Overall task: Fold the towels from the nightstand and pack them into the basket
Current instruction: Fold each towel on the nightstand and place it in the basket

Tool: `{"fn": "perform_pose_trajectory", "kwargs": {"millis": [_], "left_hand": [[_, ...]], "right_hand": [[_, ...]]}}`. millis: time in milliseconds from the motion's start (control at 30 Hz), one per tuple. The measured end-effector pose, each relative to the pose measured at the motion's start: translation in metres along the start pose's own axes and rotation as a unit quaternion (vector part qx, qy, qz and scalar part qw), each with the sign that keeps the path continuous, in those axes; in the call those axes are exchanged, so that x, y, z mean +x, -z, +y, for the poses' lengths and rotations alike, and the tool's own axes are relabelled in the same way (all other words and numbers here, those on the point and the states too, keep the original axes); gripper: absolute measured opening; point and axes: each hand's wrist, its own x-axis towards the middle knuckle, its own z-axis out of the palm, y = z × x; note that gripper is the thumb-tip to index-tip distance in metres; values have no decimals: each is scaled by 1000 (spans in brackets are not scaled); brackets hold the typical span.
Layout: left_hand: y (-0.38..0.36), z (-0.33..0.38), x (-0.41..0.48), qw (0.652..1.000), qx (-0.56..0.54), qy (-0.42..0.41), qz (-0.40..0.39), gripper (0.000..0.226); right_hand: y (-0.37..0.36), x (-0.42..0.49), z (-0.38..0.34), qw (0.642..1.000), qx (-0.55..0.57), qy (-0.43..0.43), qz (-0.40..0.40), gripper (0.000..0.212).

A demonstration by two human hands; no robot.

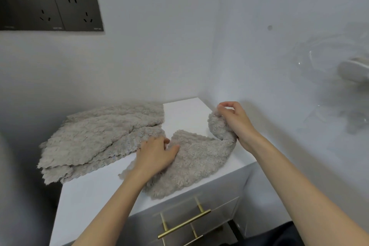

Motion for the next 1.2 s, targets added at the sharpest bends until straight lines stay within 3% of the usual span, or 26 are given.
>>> {"fn": "perform_pose_trajectory", "kwargs": {"millis": [100,200,367,400,467,533,567,700,767,833,933,1067,1133,1200], "left_hand": [[2,2,6,1000,-11,8,-21,30],[5,4,4,997,-67,-29,18,36],[32,11,-6,954,-234,-138,130,13],[38,12,-9,947,-244,-165,131,16],[48,13,-14,934,-281,-194,107,13],[54,13,-19,921,-319,-210,79,8],[55,12,-21,915,-332,-216,72,6],[62,13,-23,899,-360,-235,88,7],[64,12,-23,895,-364,-237,100,8],[64,10,-21,900,-350,-231,119,7],[61,7,-17,911,-325,-178,183,10],[57,-2,-13,935,-250,-64,244,37],[53,-6,-13,955,-213,-18,205,58],[48,-6,-14,968,-229,20,101,89]], "right_hand": [[6,0,3,991,-118,-4,-62,41],[10,-2,8,968,-231,-5,-99,48],[6,-3,17,840,-532,81,-75,50],[2,-5,16,842,-522,107,-80,49],[-8,-10,9,895,-409,135,-114,41],[-15,-13,4,945,-252,98,-185,41],[-18,-15,1,953,-191,65,-228,45],[-21,-20,-5,929,-165,-17,-331,67],[-23,-19,-5,915,-199,-3,-352,54],[-25,-20,-5,902,-221,28,-371,25],[-23,-19,-8,934,-167,69,-308,30],[-17,-15,-19,984,74,34,-160,18],[-14,-9,-21,972,202,-8,-121,16],[-10,-7,-22,955,274,-52,-102,29]]}}
